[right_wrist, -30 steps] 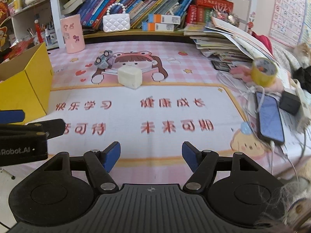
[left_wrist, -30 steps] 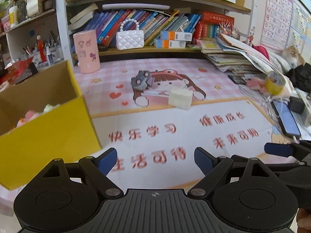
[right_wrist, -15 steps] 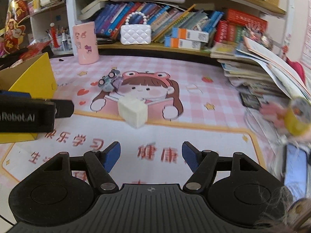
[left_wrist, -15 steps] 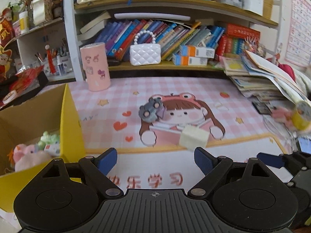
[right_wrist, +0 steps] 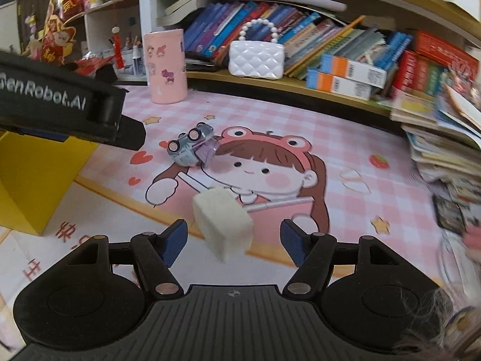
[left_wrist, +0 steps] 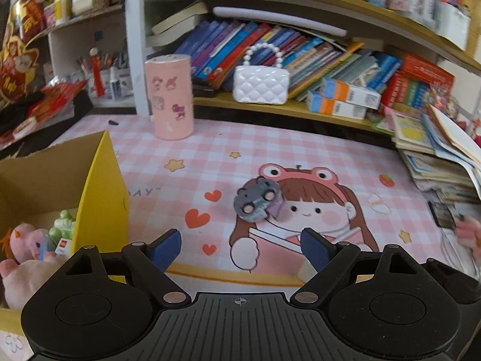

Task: Organize objects
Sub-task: 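Grasp the grey toy car with the left gripper while the right gripper grasps the white eraser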

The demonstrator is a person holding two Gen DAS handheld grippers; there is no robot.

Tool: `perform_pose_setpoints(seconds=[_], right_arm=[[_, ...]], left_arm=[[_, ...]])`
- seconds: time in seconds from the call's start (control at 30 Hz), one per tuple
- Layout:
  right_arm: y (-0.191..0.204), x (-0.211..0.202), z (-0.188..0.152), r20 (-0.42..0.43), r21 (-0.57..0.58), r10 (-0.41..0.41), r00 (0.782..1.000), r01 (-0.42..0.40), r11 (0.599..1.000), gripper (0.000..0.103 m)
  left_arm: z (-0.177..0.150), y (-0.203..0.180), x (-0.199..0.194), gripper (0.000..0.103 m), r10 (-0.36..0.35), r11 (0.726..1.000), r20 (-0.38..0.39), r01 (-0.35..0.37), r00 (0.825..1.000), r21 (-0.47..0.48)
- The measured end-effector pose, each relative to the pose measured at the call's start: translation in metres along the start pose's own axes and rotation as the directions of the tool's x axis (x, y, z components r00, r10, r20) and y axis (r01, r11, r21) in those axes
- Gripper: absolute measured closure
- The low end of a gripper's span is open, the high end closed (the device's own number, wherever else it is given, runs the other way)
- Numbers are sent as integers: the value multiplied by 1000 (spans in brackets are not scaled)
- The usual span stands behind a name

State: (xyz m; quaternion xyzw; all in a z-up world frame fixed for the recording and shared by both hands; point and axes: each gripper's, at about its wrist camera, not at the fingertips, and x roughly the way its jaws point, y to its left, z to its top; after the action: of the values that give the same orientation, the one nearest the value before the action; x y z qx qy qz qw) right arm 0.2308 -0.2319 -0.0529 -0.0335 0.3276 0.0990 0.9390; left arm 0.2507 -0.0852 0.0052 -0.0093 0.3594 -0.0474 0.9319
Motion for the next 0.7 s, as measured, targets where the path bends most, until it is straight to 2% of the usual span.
perform_pose_setpoints(seconds=[0.13, 0.2, 0.23, 0.3, 0.37, 0.53, 0.7], right_arm=[[-1, 24, 6, -21, -32, 33, 999, -34, 999, 39], [-1, 31, 6, -34, -34, 56, 998, -57, 998, 64], [-2, 35, 6, -47, -32, 82, 996, -83, 996, 64], [-6, 33, 7, -37, -20, 111, 993, -112, 994, 74], [-10, 27, 8, -35, -7, 126, 991, -127, 992, 76], [-28, 3, 3, -46, 39, 74, 996, -72, 997, 76], [-39, -22, -8, -55, 13, 31, 998, -30, 999, 76]], left_arm=[[6, 1, 14, 14, 17, 1000, -19, -18, 1000, -15], [8, 1, 21, 14, 19, 999, -25, -20, 1000, -26], [9, 0, 25, 14, 14, 999, -26, -15, 1000, -33], [11, -1, 32, 14, -2, 999, -25, 1, 1000, -52], [13, -3, 39, 14, -21, 997, -17, 19, 1000, -70], [18, -14, 69, 15, -42, 994, -22, 39, 999, -102], [23, -27, 101, 15, -20, 996, -39, 16, 999, -93]])
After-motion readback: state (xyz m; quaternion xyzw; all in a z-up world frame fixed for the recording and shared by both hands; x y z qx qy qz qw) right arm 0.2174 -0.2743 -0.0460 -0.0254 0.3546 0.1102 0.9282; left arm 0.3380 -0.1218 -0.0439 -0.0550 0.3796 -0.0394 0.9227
